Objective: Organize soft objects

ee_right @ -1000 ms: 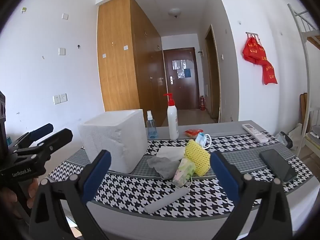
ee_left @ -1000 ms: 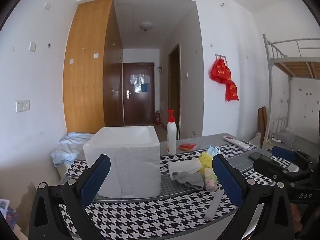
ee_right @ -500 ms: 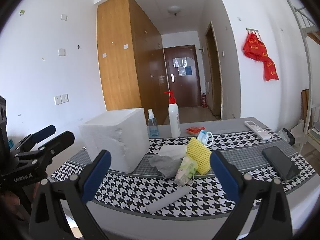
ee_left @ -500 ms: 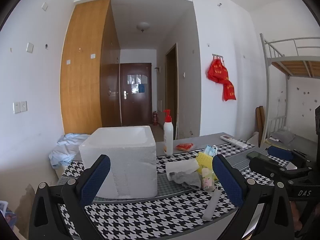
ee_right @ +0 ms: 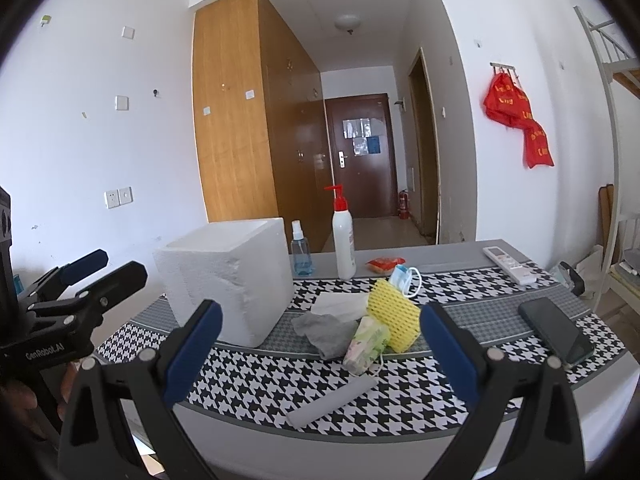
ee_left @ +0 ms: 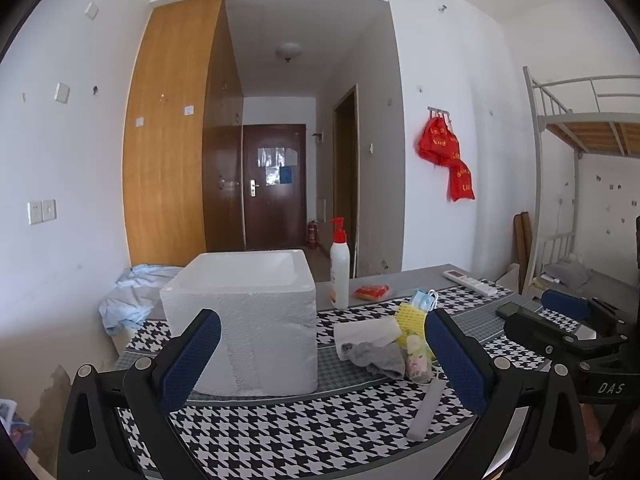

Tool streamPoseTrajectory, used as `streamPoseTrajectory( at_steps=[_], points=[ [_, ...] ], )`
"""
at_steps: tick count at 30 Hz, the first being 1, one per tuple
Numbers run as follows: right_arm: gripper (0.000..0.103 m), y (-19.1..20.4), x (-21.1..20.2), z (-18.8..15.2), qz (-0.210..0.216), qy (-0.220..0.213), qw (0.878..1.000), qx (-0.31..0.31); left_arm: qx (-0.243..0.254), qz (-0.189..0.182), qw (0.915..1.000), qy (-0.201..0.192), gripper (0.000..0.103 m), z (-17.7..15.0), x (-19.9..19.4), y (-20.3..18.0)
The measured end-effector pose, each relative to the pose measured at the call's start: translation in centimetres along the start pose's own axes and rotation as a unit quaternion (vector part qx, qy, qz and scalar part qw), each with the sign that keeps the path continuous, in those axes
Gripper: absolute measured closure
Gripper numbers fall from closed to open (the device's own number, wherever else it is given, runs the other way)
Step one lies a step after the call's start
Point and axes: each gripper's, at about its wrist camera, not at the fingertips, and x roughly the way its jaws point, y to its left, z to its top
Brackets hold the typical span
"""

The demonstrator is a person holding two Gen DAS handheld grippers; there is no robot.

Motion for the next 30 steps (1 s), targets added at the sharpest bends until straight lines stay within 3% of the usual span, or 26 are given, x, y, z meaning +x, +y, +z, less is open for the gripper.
streamPoseTrajectory(
  at_steps=[16, 30],
  points=[
    [0.002, -0.3, 0.4, 0.1, -0.007, 0.004, 1.0, 0.002, 0.004, -0.001, 1.0, 0.006, 0.001, -0.2, 0.4, -0.4],
    [0.002, -2.2, 2.3, -0.2, -0.027, 0.025, 0.999, 0.016, 0.023, -0.043, 0.998, 0.041, 0.001, -0.6, 2.4, -1.7]
  ],
)
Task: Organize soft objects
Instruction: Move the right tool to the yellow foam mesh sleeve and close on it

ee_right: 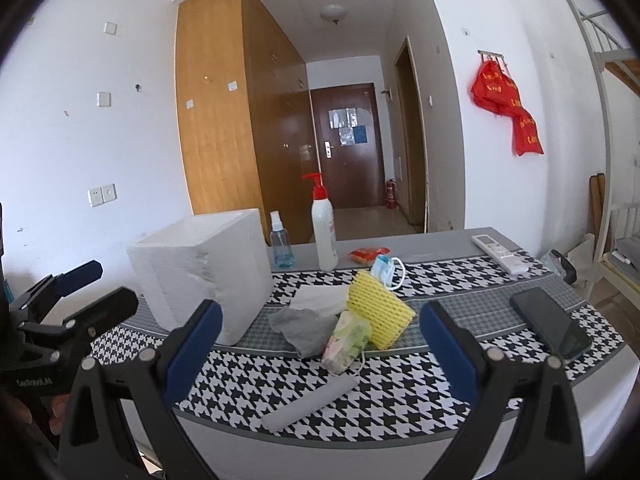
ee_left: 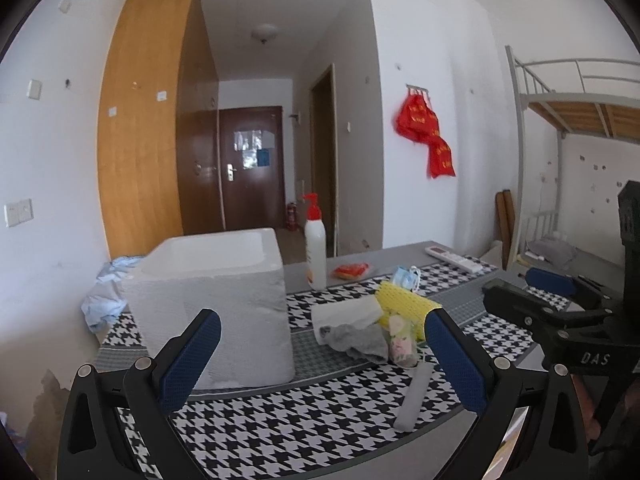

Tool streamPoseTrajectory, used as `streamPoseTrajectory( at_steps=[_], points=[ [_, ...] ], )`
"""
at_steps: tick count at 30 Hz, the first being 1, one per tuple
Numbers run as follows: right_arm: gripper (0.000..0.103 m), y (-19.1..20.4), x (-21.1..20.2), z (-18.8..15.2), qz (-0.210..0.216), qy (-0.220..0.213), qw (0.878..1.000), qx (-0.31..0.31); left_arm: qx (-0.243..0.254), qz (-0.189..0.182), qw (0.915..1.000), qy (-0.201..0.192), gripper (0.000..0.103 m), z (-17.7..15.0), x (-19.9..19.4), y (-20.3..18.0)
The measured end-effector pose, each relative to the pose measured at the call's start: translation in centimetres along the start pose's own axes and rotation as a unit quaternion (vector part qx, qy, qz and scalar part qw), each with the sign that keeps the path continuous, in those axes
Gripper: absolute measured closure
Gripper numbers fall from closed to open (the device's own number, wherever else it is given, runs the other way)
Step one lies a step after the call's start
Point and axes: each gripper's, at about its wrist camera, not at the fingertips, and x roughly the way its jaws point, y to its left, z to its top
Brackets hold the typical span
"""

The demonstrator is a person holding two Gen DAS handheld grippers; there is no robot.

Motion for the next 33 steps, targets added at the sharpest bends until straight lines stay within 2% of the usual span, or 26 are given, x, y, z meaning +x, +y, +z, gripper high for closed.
streamPoseTrajectory(
  at_steps=[16, 22, 33],
  points=[
    [0.002, -2.6, 2.7, -0.8, -0.035, 0.04, 0.998, 0.015, 0.028, -0.067, 0.9945, 0.076, 0.001, -1.8, 4.5, -1.7],
    [0.002, -3.5, 4.3, -1.1, -0.045, 0.064, 0.997, 0.021, 0.037, -0.094, 0.9886, 0.112, 0.001, -3.0, 6.3, -2.6],
    [0.002, -5.2, 6.6, -1.4, -0.068, 0.091, 0.993, 0.016, 0.056, -0.121, 0.9759, 0.173, 0.001, -4.9, 9.9, -4.0]
  ],
)
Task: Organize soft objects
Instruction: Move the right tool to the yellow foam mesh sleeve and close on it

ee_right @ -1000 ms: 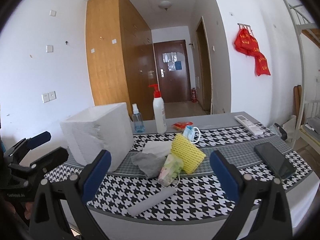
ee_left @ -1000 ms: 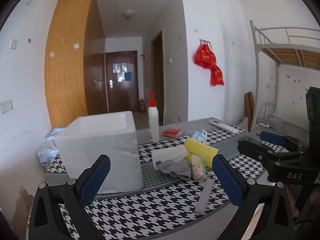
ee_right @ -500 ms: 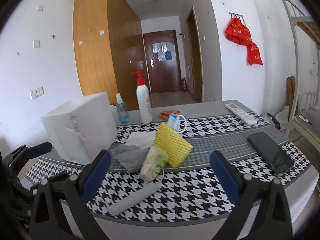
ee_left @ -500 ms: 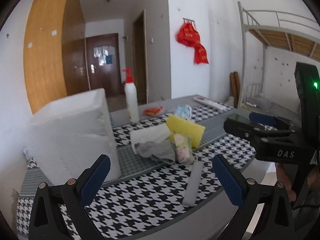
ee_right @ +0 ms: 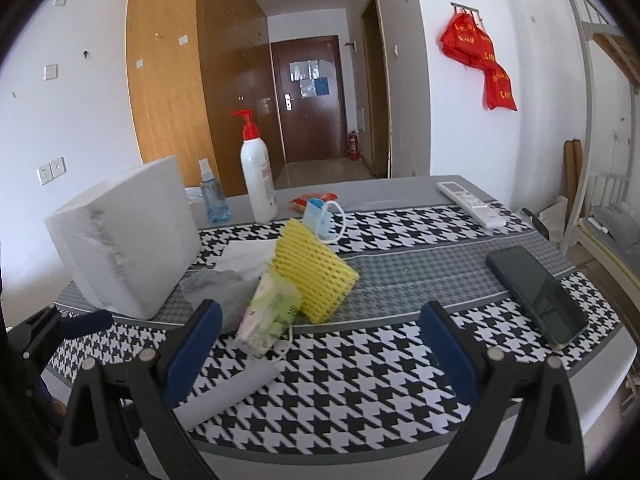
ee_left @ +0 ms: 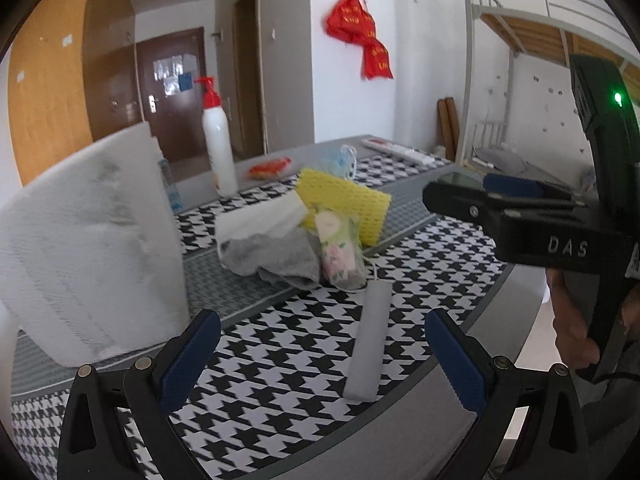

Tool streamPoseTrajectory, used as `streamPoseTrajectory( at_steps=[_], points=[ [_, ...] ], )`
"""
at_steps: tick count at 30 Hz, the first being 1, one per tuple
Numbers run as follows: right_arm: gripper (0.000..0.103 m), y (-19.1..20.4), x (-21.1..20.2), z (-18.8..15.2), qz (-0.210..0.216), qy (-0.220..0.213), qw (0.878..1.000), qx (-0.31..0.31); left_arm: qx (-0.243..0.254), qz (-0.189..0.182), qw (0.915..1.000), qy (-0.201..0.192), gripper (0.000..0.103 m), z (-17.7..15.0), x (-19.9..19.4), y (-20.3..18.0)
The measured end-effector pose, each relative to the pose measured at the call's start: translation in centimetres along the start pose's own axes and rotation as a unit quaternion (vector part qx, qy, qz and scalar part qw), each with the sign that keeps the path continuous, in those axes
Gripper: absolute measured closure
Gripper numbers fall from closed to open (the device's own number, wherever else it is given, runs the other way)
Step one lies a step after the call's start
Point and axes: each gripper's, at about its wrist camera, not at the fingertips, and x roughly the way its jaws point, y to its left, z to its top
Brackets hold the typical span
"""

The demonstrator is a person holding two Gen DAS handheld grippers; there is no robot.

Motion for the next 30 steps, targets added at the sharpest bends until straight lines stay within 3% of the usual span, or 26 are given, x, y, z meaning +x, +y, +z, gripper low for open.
streamPoseTrajectory(
  at_steps=[12, 19, 30],
  points=[
    [0.003, -1.2, 2.8, 0.1, -0.015, 0.035, 0.999, -0.001, 0.02, -0.028, 0.9985, 0.043, 0.007, -0.3, 2.8, -1.1],
    [0.004, -1.8, 4.8, 0.2, -0.018, 0.057, 0.998, -0.003, 0.023, -0.016, 0.9964, 0.08, 0.025, -0.7, 4.6, -1.3],
    [0.015, -2.6, 7.6, 0.9, 0.013, 0.09, 0.996, -0.005, 0.034, -0.025, 0.993, 0.11, 0.041, -0.7, 6.3, -1.9]
  ],
)
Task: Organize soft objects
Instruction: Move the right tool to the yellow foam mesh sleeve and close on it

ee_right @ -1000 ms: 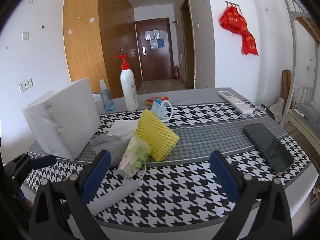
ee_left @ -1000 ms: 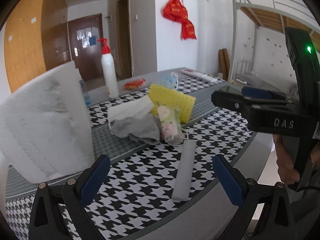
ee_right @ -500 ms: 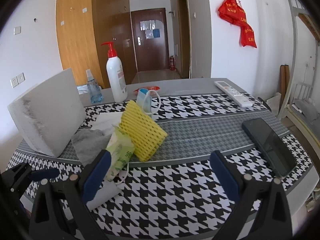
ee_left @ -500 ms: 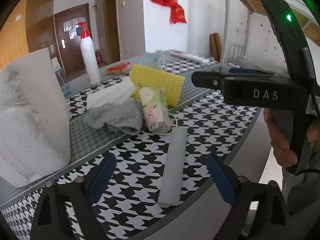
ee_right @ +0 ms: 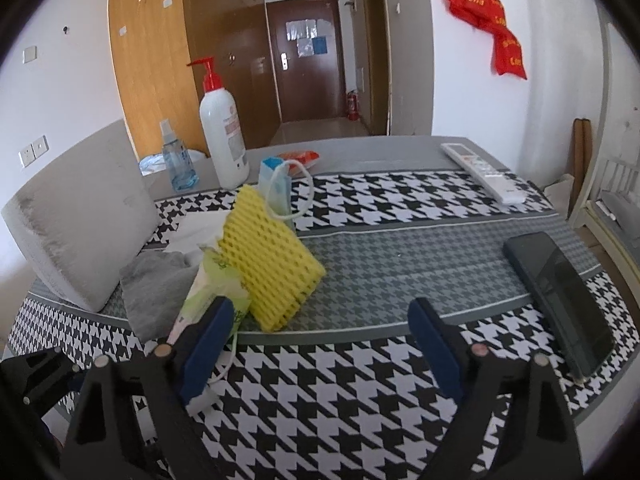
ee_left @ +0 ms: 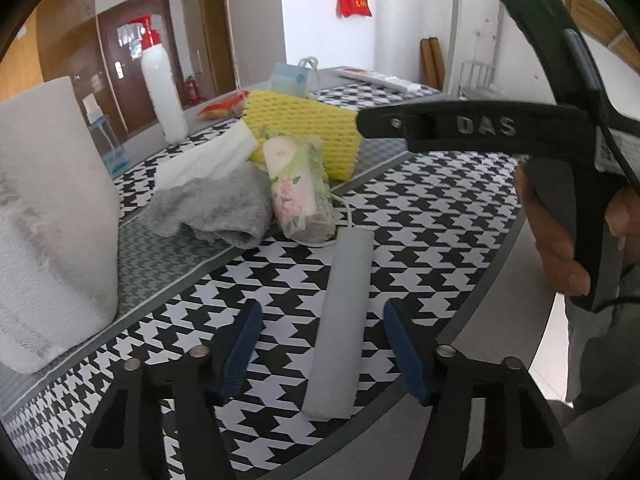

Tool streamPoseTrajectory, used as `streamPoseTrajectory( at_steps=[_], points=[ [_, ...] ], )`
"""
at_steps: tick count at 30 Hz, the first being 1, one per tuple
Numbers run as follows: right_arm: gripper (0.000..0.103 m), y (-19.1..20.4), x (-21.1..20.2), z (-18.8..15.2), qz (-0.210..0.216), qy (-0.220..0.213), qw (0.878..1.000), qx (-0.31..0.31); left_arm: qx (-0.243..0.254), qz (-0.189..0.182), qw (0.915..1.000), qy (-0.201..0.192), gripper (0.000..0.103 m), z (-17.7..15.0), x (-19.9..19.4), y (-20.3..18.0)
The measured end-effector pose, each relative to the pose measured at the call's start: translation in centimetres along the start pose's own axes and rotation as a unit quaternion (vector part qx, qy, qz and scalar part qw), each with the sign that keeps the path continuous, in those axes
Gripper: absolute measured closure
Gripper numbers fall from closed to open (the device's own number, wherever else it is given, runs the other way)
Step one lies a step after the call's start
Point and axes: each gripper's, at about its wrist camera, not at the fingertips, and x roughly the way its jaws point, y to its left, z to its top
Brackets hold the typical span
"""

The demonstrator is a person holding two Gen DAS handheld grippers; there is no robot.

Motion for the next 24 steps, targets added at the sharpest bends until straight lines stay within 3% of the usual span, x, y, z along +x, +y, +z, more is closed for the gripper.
streamPoseTrajectory(
  at_steps=[5, 15, 17, 19, 24],
  points=[
    [0.022, -0.2, 1.3, 0.5, 0.028, 0.021, 0.999, 0.0, 0.001, -0.008, 1.0, 0.004, 0.045, 0.2, 0.1, -0.1],
    [0.024, -0.1, 3.0, 1.5, 0.051, 0.042, 0.998, -0.002, 0.022, -0.033, 0.9992, 0.007, 0.071, 0.6, 0.1, -0.7],
    [0.026, 0.1, 3.2, 1.7, 0.056, 0.043, 0.997, -0.007, 0.024, -0.032, 0.9992, 0.007, 0.071, 0.6, 0.2, -0.8],
    [0.027, 0.3, 3.4, 1.8, 0.056, 0.044, 0.997, -0.011, 0.024, -0.026, 0.9993, 0.008, 0.08, 0.7, 0.2, -0.7],
    [0.038, 0.5, 4.1, 1.9, 0.056, 0.053, 0.997, -0.016, 0.022, -0.032, 0.9992, 0.005, 0.082, 0.8, 0.3, -0.5]
  ],
)
